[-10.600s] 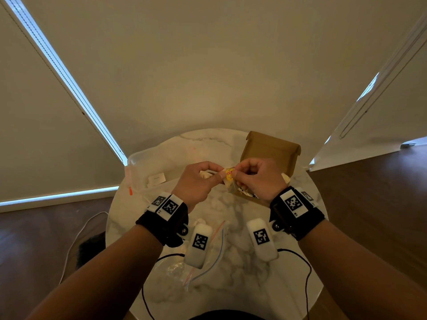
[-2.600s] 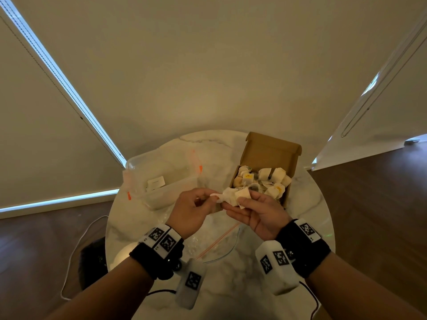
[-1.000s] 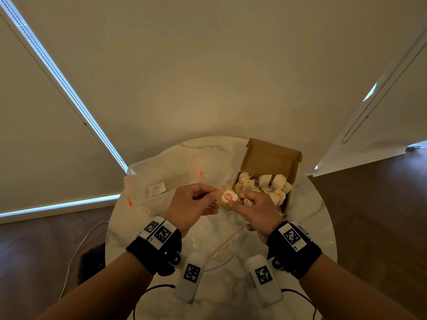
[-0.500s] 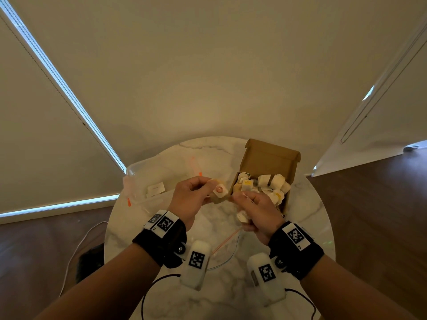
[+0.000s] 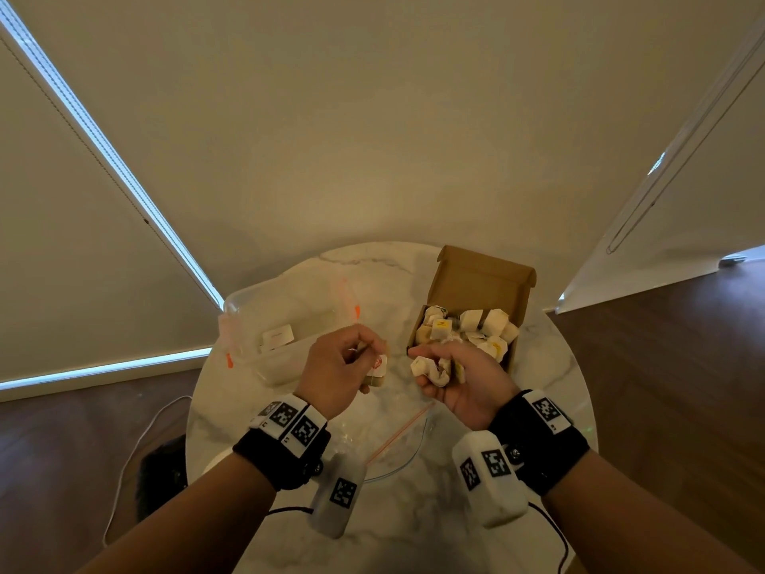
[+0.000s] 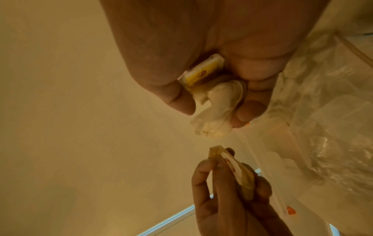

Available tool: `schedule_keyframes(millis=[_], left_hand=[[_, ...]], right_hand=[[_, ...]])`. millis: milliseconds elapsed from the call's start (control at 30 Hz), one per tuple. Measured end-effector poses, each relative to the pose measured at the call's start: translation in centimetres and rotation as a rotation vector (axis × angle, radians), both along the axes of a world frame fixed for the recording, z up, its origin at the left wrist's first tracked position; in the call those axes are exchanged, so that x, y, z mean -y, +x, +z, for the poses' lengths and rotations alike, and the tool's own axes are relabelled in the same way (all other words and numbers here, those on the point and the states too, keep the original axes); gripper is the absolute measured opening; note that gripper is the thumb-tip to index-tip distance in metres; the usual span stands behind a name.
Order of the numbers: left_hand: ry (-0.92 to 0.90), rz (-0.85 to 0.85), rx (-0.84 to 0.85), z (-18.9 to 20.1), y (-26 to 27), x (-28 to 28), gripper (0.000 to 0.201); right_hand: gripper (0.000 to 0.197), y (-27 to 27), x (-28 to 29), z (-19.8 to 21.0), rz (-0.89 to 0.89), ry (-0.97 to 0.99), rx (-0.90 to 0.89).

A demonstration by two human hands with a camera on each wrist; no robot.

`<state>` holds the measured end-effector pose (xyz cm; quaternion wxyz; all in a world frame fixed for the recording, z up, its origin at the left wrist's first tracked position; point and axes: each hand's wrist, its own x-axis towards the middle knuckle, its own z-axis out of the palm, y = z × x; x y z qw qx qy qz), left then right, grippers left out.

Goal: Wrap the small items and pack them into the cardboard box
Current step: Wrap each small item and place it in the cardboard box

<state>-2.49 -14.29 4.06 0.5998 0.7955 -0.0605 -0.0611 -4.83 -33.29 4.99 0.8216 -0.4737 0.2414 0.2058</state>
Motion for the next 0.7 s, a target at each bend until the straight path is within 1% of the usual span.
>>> schedule_keyframes(millis=[100,167,233,267,333,367,467,533,633,700], left_hand=[[0.118,-0.074,0.122,-0.3,0.0,0.2,0.026],[0.211,-0.091,0.212,-0.3,0.0,0.2,0.021],[0.244,-0.117,0.261,0.2,-0.2,0.4,0.010],[0.249,-0.150,0.286,0.6,-0.3,0.5,0.009],[0.285,-0.223,0.360,0.9,-0.4,0.6,0.024],[0.302,-0.247,0.399,1.0,-0.4,0.7,0.027],[0.298,-0.266,0.491,1.0,-0.3,1.0,0.020],[0.284,-0.242,0.493,1.2,-0.1,0.9,0.017],[0.291,-0.256,0.468,1.9,0.4,-0.1,0.006],[0.295,-0.274,0.423,2.3,0.7,-0.9,0.006]], right_hand=[[0.031,-0.1,-0.2,-0.1,0.004,-0.012,0.013],[0.022,-0.1,-0.4,0.2,-0.011,-0.011,0.027],[0.014,-0.1,-0.5,0.5,-0.026,-0.013,0.037],[0.012,-0.1,-0.5,0.6,-0.025,-0.012,0.042],[0.012,-0.1,-0.7,0.5,-0.006,-0.005,0.054],[0.012,-0.1,-0.7,0.4,0.006,0.000,0.061],[0.013,-0.2,-0.9,0.2,0.034,-0.010,0.087],[0.016,-0.2,-0.8,0.2,0.047,-0.027,0.087],[0.032,-0.3,-0.1,0.0,0.030,-0.050,0.069],[0.038,-0.2,0.5,-0.5,0.000,-0.120,0.068]])
